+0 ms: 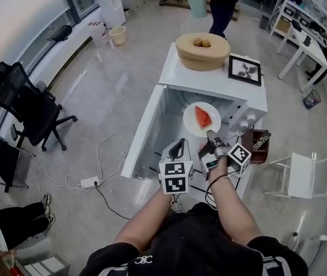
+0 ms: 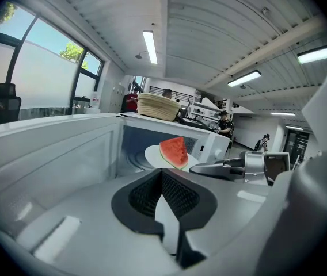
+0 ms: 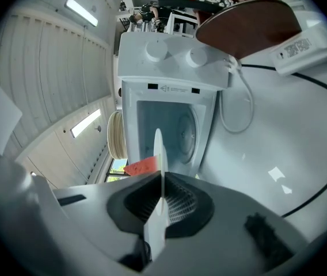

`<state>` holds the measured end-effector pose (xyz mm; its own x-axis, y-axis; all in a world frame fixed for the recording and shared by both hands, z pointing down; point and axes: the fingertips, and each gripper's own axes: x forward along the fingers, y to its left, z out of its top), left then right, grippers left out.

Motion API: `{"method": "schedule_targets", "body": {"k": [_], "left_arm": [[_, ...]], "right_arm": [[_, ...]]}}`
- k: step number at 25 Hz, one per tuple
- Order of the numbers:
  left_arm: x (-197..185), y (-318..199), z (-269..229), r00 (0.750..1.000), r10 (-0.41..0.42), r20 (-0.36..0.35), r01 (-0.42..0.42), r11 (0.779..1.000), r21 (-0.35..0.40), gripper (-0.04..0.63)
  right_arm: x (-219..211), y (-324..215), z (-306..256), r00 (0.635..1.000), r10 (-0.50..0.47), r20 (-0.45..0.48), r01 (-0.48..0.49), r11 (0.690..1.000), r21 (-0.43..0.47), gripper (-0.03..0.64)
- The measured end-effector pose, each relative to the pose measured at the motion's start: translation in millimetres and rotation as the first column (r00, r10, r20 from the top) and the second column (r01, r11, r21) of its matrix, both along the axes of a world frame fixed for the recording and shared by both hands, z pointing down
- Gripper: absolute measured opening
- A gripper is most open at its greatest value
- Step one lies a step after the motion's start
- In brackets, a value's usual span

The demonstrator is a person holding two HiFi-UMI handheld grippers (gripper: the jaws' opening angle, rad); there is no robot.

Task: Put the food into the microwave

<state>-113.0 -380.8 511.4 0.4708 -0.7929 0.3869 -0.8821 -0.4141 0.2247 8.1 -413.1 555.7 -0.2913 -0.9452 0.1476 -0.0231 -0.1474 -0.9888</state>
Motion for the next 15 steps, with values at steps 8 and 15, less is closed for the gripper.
{"method": "schedule_targets", "body": {"k": [8, 15], "left_arm": [[14.1, -14.7, 14.1, 0.998, 0.052, 0.027, -0.051, 0.998, -0.026, 0.008], [12.9, -33.0, 27.2, 0.999, 0.045, 0.026, -0.044, 0.997, -0.063, 0.008]], "right_arm": [[10.1, -27.5, 6.0, 0.999, 0.042, -0.004, -0.042, 0.999, -0.023, 0.018], [18.6, -57.9, 28.4, 0.999, 0.054, 0.006, -0.053, 0.996, -0.077, 0.018]]}}
